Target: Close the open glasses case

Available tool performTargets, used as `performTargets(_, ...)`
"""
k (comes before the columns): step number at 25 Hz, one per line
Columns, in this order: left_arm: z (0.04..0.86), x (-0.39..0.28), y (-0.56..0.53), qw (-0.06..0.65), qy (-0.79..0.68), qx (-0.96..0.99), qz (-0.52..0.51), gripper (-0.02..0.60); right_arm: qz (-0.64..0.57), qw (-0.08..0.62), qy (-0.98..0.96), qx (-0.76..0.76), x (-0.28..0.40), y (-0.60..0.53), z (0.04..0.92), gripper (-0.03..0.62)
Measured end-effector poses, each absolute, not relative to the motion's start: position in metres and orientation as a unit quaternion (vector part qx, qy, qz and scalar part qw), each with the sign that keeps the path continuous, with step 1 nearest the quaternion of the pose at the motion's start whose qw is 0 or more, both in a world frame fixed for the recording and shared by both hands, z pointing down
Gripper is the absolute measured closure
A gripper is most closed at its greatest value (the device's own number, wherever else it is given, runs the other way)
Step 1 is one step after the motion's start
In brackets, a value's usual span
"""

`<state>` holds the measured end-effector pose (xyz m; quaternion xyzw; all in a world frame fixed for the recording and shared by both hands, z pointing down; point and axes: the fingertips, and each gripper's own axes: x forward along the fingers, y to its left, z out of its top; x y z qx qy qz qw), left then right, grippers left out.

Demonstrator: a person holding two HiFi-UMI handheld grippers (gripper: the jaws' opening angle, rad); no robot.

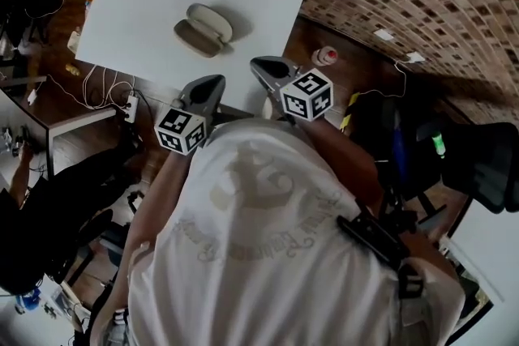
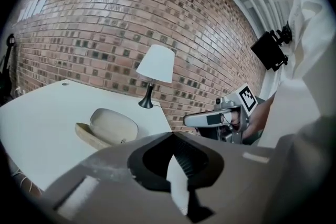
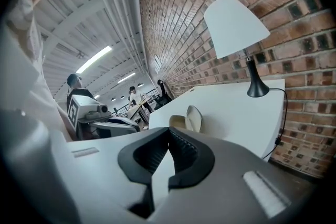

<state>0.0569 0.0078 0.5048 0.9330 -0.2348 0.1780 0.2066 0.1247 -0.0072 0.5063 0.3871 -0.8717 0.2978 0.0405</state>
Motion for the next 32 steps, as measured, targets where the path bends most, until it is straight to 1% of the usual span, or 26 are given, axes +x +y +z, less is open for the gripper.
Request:
performTargets(7,0.517,0.042,-0.010,0.228,-0.222,0.931,0.179,0.577,0.305,0.048,-0.862,0.402,0.118,-0.026,0.514,0.586)
performTargets(12,0.518,0.015,-0.039,0.235,-0.216,0.930,0.182,0.575,0.313,0.051,-0.854,0.412,0.094,-0.043,0.516,0.586)
performTargets(22,0.517,0.006,-0.071,0.240,-0.173,0.938,0.180,0.575,0.322,0.072,-0.838,0.435,0.078,-0.069,0.520,0.586)
performTargets(32,0.521,-0.004,-0.089,0.253,-0.172,0.935,0.181,0.575,0.320,0.090,-0.839,0.430,0.074,-0.095,0.529,0.585)
